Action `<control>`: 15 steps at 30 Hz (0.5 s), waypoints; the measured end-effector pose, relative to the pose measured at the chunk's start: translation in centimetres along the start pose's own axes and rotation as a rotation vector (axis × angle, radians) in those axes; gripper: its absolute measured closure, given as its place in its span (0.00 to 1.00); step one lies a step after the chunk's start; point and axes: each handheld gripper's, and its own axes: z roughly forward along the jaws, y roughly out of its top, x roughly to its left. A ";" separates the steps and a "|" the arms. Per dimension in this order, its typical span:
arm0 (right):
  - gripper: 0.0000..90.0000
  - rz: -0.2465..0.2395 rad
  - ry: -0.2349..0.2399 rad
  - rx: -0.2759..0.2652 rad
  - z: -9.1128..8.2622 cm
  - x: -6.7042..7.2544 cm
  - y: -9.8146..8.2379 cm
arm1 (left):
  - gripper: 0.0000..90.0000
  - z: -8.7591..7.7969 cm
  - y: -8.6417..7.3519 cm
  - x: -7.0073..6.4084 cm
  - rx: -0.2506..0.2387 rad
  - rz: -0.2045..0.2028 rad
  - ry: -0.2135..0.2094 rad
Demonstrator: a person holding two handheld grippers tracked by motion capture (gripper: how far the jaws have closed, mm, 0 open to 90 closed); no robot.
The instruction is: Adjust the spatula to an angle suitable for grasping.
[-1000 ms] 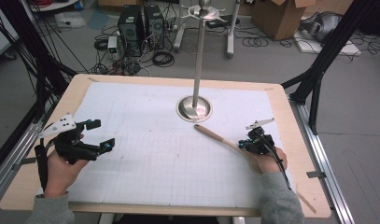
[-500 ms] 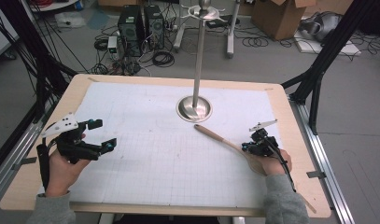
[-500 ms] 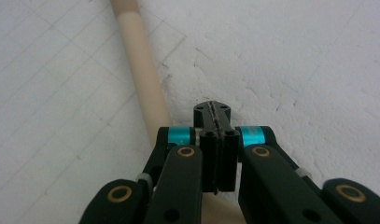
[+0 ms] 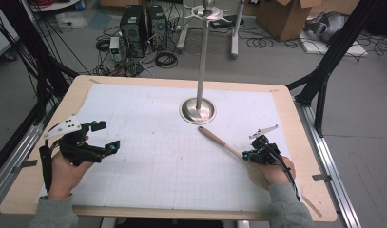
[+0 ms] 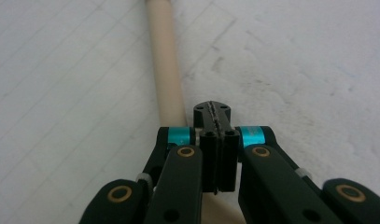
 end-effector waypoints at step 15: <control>1.00 -0.014 0.005 -0.064 -0.4 1.8 -0.4 | 0.02 0.3 0.1 -0.1 -0.001 0.003 -0.005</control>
